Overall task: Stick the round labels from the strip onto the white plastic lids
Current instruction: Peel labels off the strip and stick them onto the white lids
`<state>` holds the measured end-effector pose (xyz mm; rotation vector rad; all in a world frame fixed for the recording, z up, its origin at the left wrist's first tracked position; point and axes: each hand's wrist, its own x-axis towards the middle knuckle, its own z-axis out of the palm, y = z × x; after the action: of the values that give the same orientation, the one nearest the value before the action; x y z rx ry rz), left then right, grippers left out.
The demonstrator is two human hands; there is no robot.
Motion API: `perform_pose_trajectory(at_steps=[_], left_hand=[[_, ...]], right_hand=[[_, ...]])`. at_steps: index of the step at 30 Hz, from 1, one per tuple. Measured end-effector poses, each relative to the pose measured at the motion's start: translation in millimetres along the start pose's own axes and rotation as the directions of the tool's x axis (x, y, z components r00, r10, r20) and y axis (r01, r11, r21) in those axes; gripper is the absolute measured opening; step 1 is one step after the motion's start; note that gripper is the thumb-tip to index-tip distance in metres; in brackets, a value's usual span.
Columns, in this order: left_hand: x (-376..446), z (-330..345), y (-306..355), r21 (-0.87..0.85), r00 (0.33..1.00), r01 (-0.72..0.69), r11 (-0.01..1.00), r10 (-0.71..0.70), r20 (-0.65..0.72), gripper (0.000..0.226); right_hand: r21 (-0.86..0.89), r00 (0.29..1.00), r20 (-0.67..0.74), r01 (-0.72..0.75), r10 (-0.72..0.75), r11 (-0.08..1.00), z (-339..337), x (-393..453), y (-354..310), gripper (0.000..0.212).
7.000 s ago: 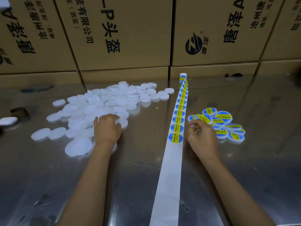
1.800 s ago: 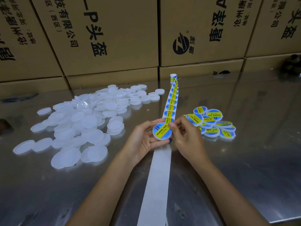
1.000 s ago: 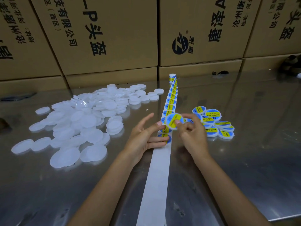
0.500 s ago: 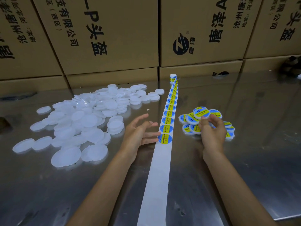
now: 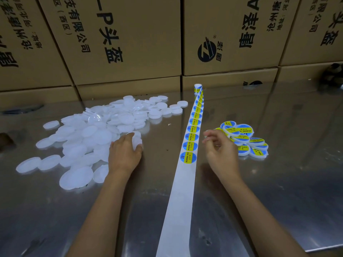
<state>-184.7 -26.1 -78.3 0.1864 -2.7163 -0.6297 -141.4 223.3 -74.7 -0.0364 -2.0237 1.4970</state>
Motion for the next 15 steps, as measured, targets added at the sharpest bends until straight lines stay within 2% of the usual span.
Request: perform_pose_trajectory(at_steps=[3, 7, 11, 13, 15], left_hand=[[1, 0, 1, -0.085, 0.999, -0.014, 0.996, 0.010, -0.041, 0.040], [1, -3, 4, -0.181, 0.996, -0.007, 0.983, -0.010, -0.094, 0.029], [-5, -9, 17, -0.240, 0.967, -0.091, 0.967, 0.028, -0.252, 0.029], [-9, -10, 25, -0.305, 0.967, -0.089, 0.948, 0.009, -0.254, 0.031], [-11, -7, 35, -0.450, 0.980, -0.072, 0.890, -0.021, -0.197, 0.028]], right_hand=[[-0.179, 0.979, 0.200, 0.087, -0.050, 0.980, 3, -5, 3, 0.022], [-0.396, 0.887, 0.458, 0.260, -0.056, 0.881, 5, -9, 13, 0.030], [-0.428, 0.886, 0.455, 0.303, -0.087, 0.852, 5, -10, 13, 0.017], [-0.421, 0.884, 0.459, 0.301, -0.085, 0.855, 4, -10, 13, 0.015], [-0.423, 0.871, 0.488, 0.294, -0.058, 0.857, 3, -10, 10, 0.022]])
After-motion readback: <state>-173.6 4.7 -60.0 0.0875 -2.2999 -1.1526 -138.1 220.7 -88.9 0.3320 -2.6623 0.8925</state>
